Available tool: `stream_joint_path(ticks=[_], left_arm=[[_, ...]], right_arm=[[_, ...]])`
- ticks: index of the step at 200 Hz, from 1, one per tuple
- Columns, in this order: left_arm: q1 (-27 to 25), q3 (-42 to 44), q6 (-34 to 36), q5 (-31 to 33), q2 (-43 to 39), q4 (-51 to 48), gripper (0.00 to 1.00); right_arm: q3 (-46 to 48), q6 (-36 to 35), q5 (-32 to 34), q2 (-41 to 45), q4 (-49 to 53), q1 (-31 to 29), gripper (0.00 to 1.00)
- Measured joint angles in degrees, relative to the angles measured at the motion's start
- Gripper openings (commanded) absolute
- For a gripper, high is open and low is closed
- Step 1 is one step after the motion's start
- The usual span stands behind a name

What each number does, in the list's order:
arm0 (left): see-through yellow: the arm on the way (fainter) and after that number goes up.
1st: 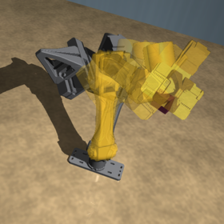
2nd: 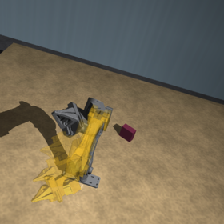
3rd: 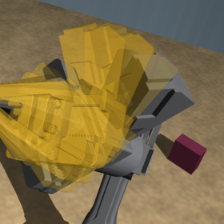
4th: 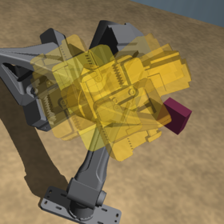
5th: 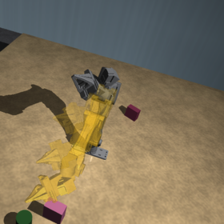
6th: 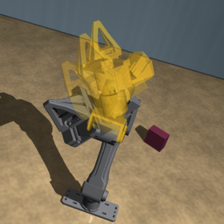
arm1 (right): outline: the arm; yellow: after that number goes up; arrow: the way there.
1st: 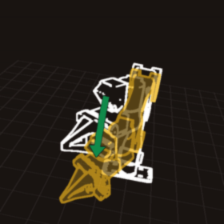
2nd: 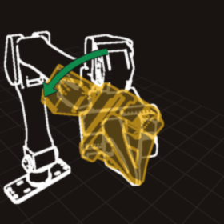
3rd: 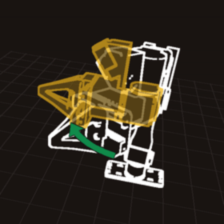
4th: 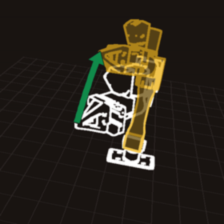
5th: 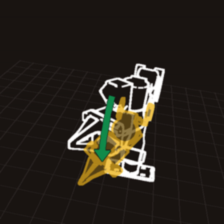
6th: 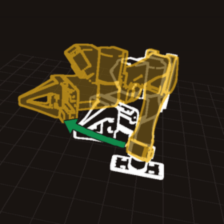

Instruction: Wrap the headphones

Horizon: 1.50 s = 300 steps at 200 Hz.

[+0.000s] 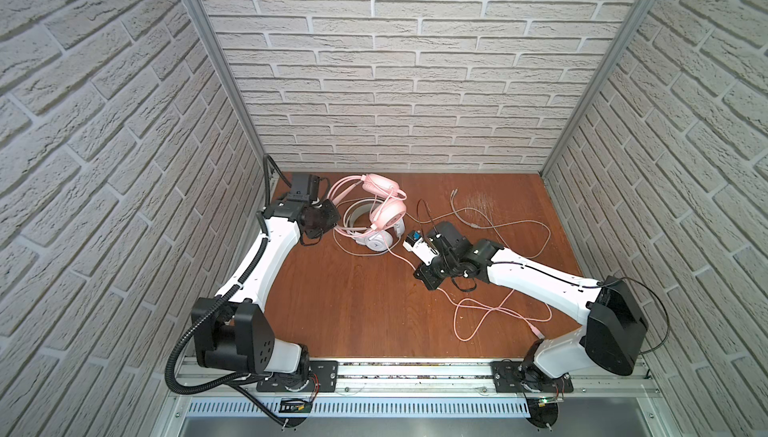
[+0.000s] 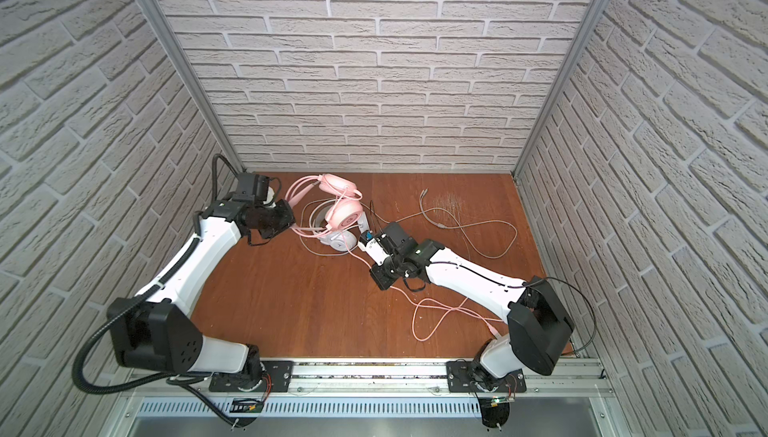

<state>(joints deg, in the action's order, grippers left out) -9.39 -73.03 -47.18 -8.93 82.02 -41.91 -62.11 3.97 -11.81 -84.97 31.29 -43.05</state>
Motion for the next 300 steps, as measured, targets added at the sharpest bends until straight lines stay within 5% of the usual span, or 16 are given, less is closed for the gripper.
stream_joint_path(ticks=[148,300], left_arm=[[-5.33,-5.31,2.67,8.68,6.05,-5.27,0.00],[-9.99,-10.19,8.17,12.94,10.88,-10.64,0.00]], right_arm=[[-9.18,-6.51,-4.61,0.81,8.28,-1.44,0.06],[-23.76,-14.01,-0.24,-5.62,11.37,-1.49,0.06]])
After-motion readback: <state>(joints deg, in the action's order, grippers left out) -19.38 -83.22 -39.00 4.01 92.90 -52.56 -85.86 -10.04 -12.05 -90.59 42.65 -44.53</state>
